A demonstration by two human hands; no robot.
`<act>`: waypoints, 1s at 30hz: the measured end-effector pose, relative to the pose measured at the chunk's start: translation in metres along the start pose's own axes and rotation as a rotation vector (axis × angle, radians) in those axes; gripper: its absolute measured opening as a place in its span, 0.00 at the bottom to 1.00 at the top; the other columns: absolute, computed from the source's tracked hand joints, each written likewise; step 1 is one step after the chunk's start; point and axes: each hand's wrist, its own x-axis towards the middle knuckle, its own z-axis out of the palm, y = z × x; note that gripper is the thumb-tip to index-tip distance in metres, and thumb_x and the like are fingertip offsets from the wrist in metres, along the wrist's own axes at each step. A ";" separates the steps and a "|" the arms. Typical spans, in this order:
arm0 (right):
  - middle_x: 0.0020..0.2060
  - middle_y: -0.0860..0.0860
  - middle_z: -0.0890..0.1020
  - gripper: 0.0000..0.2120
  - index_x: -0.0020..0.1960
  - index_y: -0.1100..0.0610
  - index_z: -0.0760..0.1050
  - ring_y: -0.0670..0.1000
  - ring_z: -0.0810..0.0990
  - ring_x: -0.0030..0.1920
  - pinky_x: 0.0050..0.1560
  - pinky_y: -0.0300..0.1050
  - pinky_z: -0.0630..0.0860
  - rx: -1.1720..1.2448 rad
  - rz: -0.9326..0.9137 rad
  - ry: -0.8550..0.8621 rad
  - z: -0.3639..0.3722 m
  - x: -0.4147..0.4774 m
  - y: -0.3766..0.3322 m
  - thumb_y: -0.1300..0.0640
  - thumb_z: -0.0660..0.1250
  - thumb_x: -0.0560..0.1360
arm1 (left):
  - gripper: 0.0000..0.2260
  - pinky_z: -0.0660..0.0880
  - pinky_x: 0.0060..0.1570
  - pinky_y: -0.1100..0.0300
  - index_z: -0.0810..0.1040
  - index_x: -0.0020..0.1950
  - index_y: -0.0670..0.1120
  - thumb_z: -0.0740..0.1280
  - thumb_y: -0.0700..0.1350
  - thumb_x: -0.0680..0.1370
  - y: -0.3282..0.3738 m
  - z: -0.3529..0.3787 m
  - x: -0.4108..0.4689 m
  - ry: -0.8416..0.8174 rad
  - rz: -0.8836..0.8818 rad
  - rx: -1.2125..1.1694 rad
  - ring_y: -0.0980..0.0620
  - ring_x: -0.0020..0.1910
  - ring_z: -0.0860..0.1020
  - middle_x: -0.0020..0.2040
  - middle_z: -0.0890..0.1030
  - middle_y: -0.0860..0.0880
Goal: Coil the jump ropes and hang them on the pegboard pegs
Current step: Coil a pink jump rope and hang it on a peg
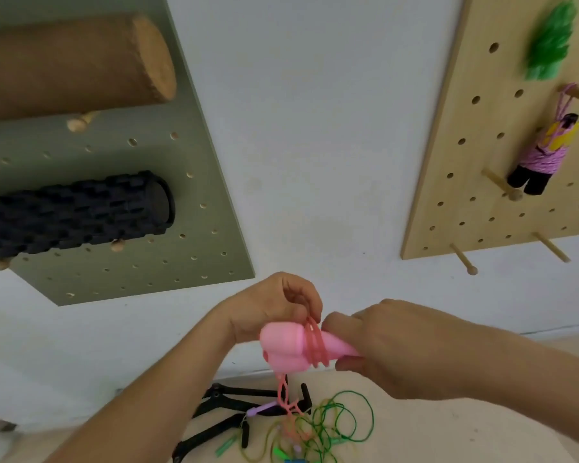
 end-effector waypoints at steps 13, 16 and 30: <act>0.29 0.47 0.72 0.08 0.57 0.52 0.70 0.47 0.65 0.28 0.27 0.39 0.63 1.342 0.182 0.262 0.022 0.018 0.006 0.58 0.65 0.79 | 0.12 0.55 0.23 0.63 0.78 0.26 0.49 0.62 0.42 0.69 -0.037 0.038 0.009 0.618 0.069 -0.350 0.56 0.19 0.62 0.22 0.67 0.49; 0.31 0.54 0.70 0.06 0.55 0.55 0.68 0.49 0.61 0.26 0.26 0.38 0.57 1.500 0.260 0.274 0.028 0.027 0.002 0.57 0.64 0.80 | 0.13 0.55 0.23 0.64 0.79 0.31 0.46 0.64 0.39 0.74 -0.043 0.041 0.009 0.625 0.086 -0.392 0.56 0.20 0.61 0.23 0.69 0.48; 0.27 0.43 0.71 0.11 0.61 0.49 0.67 0.43 0.65 0.25 0.24 0.35 0.63 1.345 0.389 0.449 0.042 0.048 -0.001 0.57 0.63 0.80 | 0.16 0.60 0.29 0.64 0.83 0.43 0.55 0.70 0.66 0.67 -0.045 0.039 0.000 0.961 0.184 0.164 0.55 0.26 0.63 0.25 0.67 0.46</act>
